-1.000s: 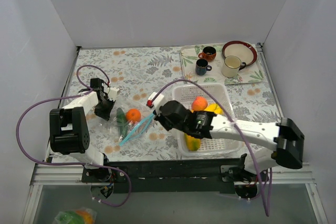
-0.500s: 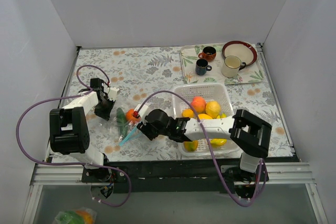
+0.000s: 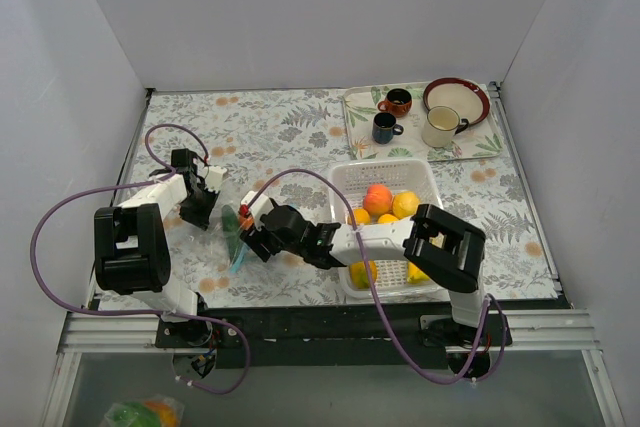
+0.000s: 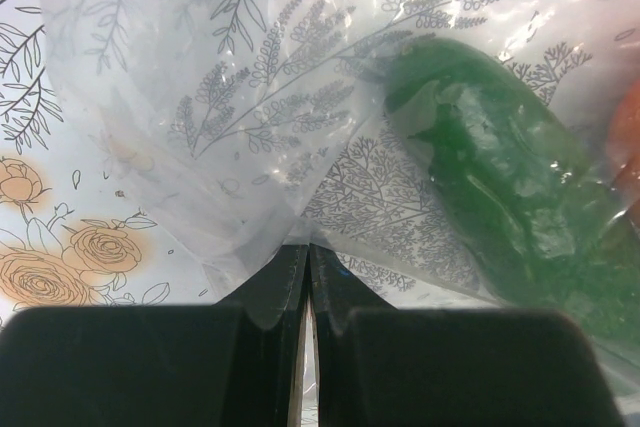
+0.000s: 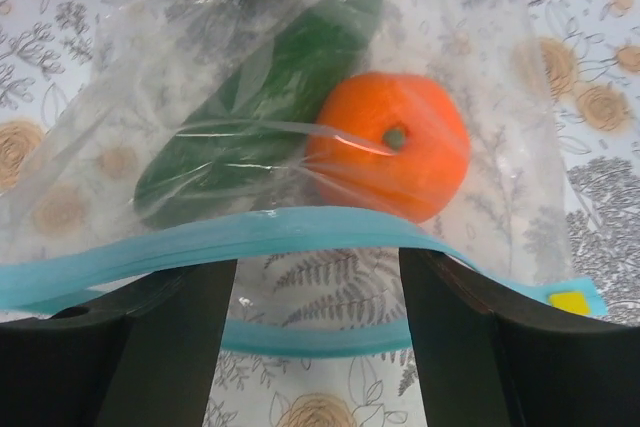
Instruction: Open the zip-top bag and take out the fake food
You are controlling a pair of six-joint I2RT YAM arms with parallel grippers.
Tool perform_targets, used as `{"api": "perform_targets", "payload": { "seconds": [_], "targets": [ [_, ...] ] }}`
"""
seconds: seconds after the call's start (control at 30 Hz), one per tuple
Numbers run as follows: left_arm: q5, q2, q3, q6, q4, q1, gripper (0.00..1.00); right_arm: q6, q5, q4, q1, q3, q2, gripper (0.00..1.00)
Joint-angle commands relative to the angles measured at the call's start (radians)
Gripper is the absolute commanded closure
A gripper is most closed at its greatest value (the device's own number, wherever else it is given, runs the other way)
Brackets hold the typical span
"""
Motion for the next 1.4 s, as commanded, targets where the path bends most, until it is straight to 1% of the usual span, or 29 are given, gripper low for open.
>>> {"api": "perform_targets", "payload": {
  "seconds": [0.0,0.03,0.07,0.1,0.13,0.2,0.3,0.43,0.63,0.87,0.9,1.0,1.03,1.07,1.1,1.2,1.23,1.3,1.37],
  "targets": [
    [0.025,0.007,-0.012,0.005,-0.002,0.004,1.00,-0.043,0.191,0.159,-0.004,0.024,0.012,0.23],
    [0.028,0.007,-0.012,0.006,0.000,0.004,1.00,-0.061,0.213,0.190,-0.002,0.017,0.021,0.15],
    [0.031,0.008,-0.010,0.006,-0.002,0.006,1.00,-0.073,0.226,0.240,-0.002,0.012,0.028,0.09],
    [0.040,0.011,-0.009,0.006,0.000,0.004,1.00,-0.105,0.252,0.256,-0.002,0.014,0.037,0.04],
    [0.043,0.016,-0.005,0.006,-0.003,0.004,1.00,-0.112,0.259,0.264,-0.002,0.024,0.063,0.02],
    [0.051,0.020,0.001,0.011,-0.011,0.004,1.00,-0.116,0.266,0.239,-0.002,0.081,0.095,0.01],
    [0.048,0.025,-0.001,0.032,-0.016,0.004,1.00,-0.122,0.234,0.230,-0.004,0.118,0.147,0.01],
    [0.048,0.019,-0.010,0.074,-0.037,0.004,1.00,-0.107,0.230,0.218,-0.011,0.185,0.224,0.02],
    [0.045,0.020,-0.022,0.112,-0.048,0.003,1.00,-0.090,0.207,0.213,-0.028,0.221,0.291,0.01],
    [0.059,0.053,-0.004,0.129,-0.072,0.004,1.00,-0.098,0.194,0.219,-0.047,0.241,0.322,0.02],
    [0.056,0.056,-0.004,0.129,-0.072,0.004,1.00,-0.096,0.185,0.219,-0.051,0.239,0.321,0.04],
    [0.048,0.057,-0.007,0.129,-0.068,0.004,1.00,-0.096,0.141,0.230,-0.060,0.224,0.299,0.19],
    [0.045,0.059,-0.007,0.126,-0.066,0.004,1.00,-0.095,0.135,0.233,-0.060,0.219,0.285,0.29],
    [0.045,0.062,-0.007,0.126,-0.065,0.004,1.00,-0.096,0.131,0.235,-0.060,0.216,0.276,0.36],
    [0.042,0.062,-0.008,0.123,-0.063,0.004,1.00,-0.093,0.124,0.238,-0.060,0.204,0.258,0.49],
    [0.036,0.060,-0.015,0.115,-0.056,0.004,1.00,-0.084,0.105,0.245,-0.060,0.167,0.224,0.64],
    [0.034,0.062,-0.016,0.114,-0.051,0.004,1.00,-0.083,0.099,0.255,-0.060,0.132,0.194,0.71],
    [0.028,0.059,-0.021,0.108,-0.042,0.004,1.00,-0.061,0.082,0.262,-0.060,0.087,0.158,0.77],
    [0.019,0.060,-0.027,0.103,-0.034,0.004,1.00,-0.047,0.064,0.273,-0.060,0.013,0.094,0.85]
  ]
}}
